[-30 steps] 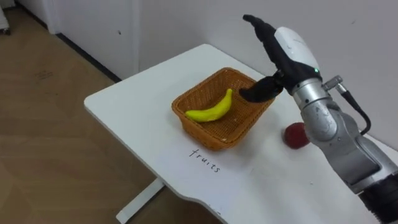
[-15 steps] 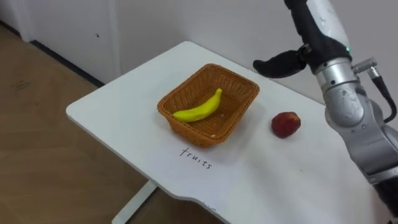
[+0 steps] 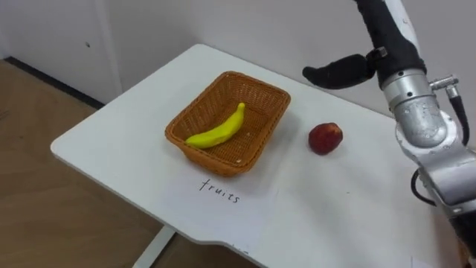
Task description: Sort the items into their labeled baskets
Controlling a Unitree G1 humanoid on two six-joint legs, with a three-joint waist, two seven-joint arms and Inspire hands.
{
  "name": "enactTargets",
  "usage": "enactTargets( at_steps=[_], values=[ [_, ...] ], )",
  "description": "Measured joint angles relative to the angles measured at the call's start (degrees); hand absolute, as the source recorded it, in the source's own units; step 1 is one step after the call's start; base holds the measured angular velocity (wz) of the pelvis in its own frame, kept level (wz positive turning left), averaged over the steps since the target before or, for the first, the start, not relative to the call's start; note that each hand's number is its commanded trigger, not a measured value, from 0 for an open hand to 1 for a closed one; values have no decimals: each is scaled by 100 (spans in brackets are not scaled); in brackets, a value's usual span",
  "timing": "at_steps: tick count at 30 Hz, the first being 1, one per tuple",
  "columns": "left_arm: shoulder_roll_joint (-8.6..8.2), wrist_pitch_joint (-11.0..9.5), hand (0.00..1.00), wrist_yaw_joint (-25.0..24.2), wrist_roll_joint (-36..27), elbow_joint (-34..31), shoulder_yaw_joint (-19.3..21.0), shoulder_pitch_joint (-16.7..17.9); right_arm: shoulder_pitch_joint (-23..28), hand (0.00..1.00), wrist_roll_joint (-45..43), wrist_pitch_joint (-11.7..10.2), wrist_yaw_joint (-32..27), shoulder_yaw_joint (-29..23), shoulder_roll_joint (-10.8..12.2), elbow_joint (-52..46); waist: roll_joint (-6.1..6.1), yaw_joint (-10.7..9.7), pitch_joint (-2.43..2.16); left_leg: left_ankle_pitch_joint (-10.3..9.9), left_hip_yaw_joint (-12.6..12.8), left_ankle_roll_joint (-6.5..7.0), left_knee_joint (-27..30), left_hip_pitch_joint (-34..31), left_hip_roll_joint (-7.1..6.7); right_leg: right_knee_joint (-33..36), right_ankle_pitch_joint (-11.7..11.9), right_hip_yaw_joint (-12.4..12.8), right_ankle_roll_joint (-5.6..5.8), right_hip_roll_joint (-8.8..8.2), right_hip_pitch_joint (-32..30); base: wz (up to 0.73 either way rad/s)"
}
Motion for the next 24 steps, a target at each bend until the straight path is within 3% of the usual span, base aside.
enactTargets(
  at_steps=[4,8,16,24],
  values=[
    [-29,25,0,-13,-2,0,-2,-14,-3,0,480,1,-62,-100,0,1,57,-107,-12,2,1,-3,-1,12,7,-4,0,40,0,9,14,0],
    [-80,26,0,-12,-1,2,-15,-12,-3,0,716,1,-56,-99,0,2,90,-145,11,2,45,-3,-11,58,9,-4,-1,138,-1,15,23,-7],
    [-80,53,0,5,12,1,-26,-50,-3,0,1322,3,-18,-94,18,6,-51,-269,12,1,49,-2,-7,63,9,-26,1,117,-1,16,39,0],
    [-108,121,0,-10,8,42,-34,-131,7,0,1506,5,257,-90,105,322,52,-305,18,-1,50,-2,14,80,11,-103,31,121,3,46,95,0]
  ],
)
